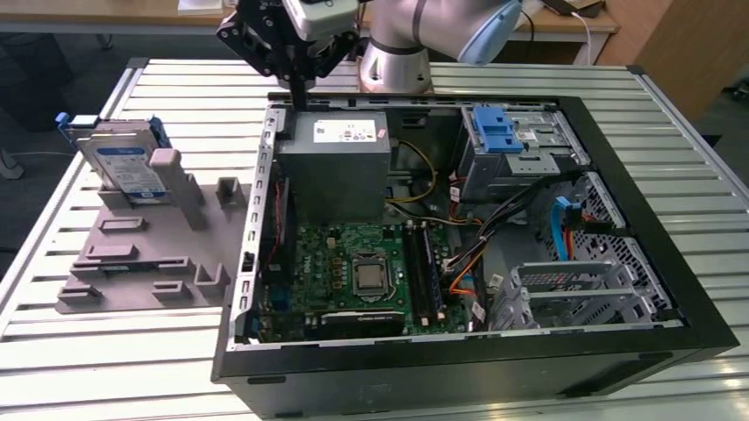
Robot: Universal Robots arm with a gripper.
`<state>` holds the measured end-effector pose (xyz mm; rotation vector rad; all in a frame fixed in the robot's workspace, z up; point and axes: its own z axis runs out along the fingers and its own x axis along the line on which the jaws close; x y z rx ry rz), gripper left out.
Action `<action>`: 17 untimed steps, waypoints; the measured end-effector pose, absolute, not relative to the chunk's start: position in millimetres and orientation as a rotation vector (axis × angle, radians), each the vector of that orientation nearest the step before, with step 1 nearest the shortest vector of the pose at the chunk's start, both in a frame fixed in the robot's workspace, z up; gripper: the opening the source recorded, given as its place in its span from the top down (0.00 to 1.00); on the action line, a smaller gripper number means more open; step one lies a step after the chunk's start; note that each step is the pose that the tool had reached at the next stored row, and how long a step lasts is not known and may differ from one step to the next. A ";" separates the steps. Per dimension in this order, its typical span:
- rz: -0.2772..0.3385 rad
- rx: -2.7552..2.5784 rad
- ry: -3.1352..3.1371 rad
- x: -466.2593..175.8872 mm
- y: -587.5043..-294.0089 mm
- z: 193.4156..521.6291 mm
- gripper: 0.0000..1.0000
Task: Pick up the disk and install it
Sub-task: 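Reach for the disk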
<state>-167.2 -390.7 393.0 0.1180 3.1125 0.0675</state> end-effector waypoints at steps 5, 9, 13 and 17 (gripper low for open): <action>0.067 0.118 3.113 -170.0 -390.5 393.0 0.89; 0.067 0.118 3.113 -170.3 -390.5 393.0 0.89; 0.068 0.118 3.112 -171.4 -390.5 393.0 0.89; 0.068 0.118 3.112 -173.8 -390.4 392.8 0.89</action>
